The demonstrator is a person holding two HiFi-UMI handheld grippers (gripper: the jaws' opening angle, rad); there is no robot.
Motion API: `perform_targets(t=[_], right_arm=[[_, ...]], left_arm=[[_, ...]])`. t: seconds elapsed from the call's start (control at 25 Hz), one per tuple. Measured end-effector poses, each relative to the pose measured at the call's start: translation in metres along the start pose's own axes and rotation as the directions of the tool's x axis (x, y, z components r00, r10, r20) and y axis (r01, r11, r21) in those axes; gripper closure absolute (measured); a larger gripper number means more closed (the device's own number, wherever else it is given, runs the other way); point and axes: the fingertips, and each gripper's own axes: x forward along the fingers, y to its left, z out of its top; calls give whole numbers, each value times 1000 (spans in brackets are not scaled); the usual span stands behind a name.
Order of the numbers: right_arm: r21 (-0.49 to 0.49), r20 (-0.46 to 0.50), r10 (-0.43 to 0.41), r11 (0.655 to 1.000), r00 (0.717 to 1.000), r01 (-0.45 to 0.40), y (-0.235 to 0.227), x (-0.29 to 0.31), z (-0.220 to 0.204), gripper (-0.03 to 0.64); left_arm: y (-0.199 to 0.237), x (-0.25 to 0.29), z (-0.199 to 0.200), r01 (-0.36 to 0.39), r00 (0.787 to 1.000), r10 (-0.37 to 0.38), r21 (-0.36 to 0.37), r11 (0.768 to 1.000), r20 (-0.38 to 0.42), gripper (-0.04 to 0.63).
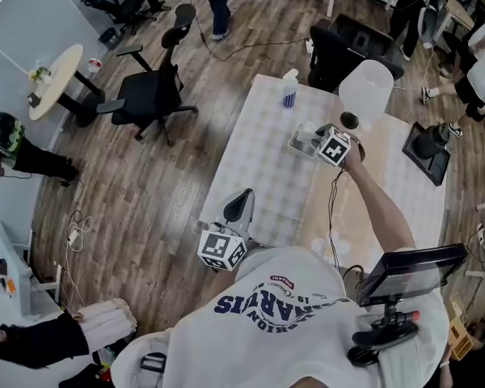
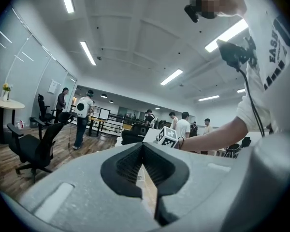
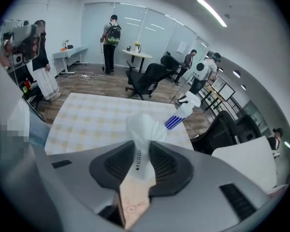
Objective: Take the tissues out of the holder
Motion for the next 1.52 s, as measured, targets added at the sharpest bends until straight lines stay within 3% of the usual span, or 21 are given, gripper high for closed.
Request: perform_targets(t=[0.28,0.64,1.4,1.52], right_arm=[[15,123,-89,996,988,88,-13,-79,31,506],[33,256,-195,981,947,192,-22,-172,69,505],[63,237,-220,975,946,211,-28,-180,56,505],[84,225,-242,970,944,228,-31,-189,47,505]], left_arm=[[-20,15,0,76,997,-76,8,997,-10,594],[-21,23,4,98,995,-97,20,995,-12,594],[-19,33,-1,112,993,-112,8,994,-30,594],[-26,35,-3,141,989,-140,9,990,-43,594]])
